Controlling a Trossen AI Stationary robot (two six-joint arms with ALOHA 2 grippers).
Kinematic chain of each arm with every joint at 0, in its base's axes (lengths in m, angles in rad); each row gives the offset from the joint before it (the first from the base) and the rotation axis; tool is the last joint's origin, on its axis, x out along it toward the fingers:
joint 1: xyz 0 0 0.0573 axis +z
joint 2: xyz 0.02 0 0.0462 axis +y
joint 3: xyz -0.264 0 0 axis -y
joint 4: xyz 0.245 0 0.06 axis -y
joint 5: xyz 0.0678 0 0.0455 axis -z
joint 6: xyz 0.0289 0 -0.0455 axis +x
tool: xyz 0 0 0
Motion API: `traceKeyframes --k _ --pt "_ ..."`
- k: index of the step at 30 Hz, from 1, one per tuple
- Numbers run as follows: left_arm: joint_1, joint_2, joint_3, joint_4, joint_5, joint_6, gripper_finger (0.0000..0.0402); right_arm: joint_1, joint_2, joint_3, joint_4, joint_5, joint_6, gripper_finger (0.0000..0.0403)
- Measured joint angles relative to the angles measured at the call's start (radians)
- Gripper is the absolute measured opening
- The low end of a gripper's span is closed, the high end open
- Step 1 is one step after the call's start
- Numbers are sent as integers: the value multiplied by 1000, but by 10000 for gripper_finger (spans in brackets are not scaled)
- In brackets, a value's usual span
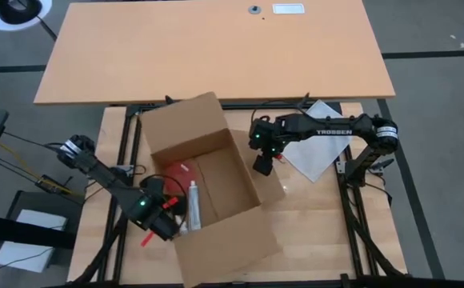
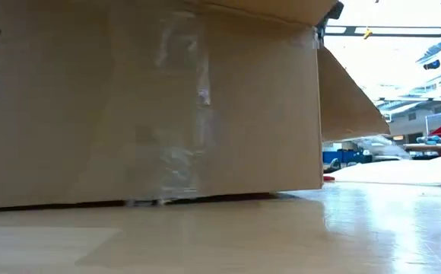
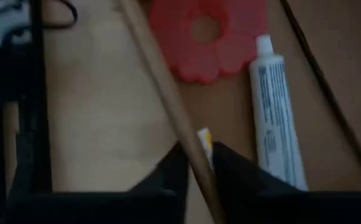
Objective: Unpack boxes
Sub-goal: Open the cardboard box using the red cutter
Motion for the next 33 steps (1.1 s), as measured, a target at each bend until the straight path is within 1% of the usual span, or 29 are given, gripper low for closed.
traceKeyframes --k 2,3,7,10,14,16,19,22,25,29,30,33 --pt "14 0 4 -28 -43 19 25 0 -1 4 7 -4 7 215" --pt "25 0 11 -48 -68 43 19 0 -1 12 3 -3 7 215" --pt "88 -3 29 -129 -134 141 19 -27 -2 61 11 18 -12 215" --pt "157 -22 17 -130 -210 245 19 -61 -3 86 36 69 -19 215" --pt "260 -25 10 -130 -288 351 19 -117 -3 88 111 87 10 215" --pt "309 -28 10 -126 -342 400 19 -147 -3 88 143 115 23 215" --pt "402 -30 10 -128 -426 466 21 -193 -2 90 200 169 26 215" --pt "502 -30 0 -115 -485 550 25 -242 -2 91 237 189 29 215" --pt "604 -30 -11 -109 -495 623 38 -288 0 91 244 180 29 215" --pt "699 -29 -11 -92 -485 786 76 -340 0 92 245 131 26 215" --pt "718 -29 -11 -84 -473 821 89 -350 0 92 244 113 25 215" --pt "758 -29 -10 -74 -391 916 126 -374 0 92 244 70 7 215"
